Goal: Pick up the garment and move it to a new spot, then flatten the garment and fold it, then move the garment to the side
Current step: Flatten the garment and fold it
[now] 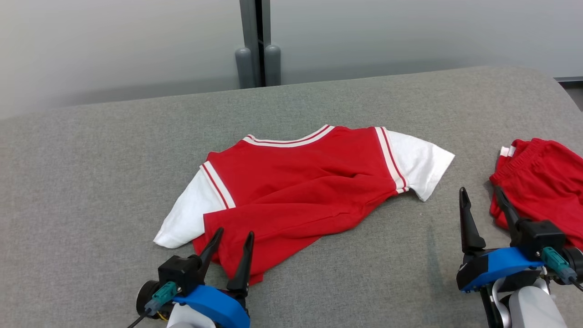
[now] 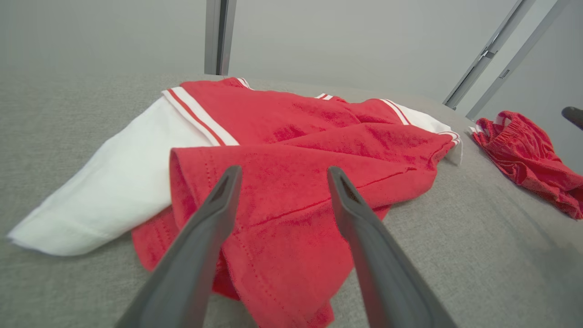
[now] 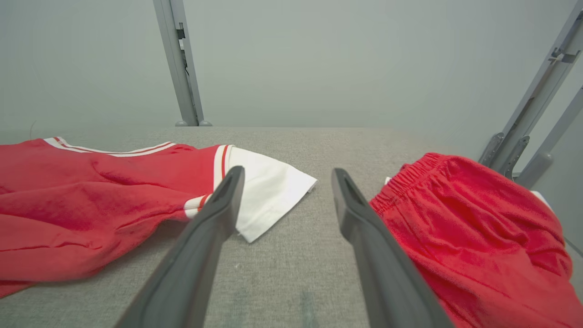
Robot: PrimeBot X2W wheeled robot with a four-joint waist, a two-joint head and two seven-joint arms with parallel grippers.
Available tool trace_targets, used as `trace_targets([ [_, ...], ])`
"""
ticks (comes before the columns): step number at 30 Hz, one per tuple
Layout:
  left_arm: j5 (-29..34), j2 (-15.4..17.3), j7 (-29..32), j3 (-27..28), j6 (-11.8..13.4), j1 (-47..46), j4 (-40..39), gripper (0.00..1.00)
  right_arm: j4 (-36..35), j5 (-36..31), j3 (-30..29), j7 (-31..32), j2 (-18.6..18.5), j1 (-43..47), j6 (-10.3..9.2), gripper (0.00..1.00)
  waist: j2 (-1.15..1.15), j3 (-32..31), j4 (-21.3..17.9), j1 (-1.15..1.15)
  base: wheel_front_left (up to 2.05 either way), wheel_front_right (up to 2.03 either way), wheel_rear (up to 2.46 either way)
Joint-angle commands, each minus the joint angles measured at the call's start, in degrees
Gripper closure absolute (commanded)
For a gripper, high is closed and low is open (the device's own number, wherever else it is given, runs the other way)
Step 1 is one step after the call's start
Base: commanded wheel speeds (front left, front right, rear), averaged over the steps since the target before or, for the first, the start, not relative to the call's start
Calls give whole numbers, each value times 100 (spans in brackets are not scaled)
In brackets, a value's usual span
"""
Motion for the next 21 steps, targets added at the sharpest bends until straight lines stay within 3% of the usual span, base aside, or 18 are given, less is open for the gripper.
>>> trace_targets([
  [1, -51, 71, -28, -17, -8, -104, 48, 0, -35, 55, 7, -20, -15, 79, 1, 0, 0, -32, -62, 0, 0, 0, 0],
  [10, 308, 75, -27, 392, 83, 71, 145, 0, -133, 107, 7, -20, -14, 144, 2, 0, 0, -40, -37, 0, 0, 0, 0],
  [21, 58, -52, -27, 155, -20, 62, 385, 0, -88, 186, 240, -20, -15, -40, 1, 0, 0, -65, -58, 0, 0, 0, 0],
])
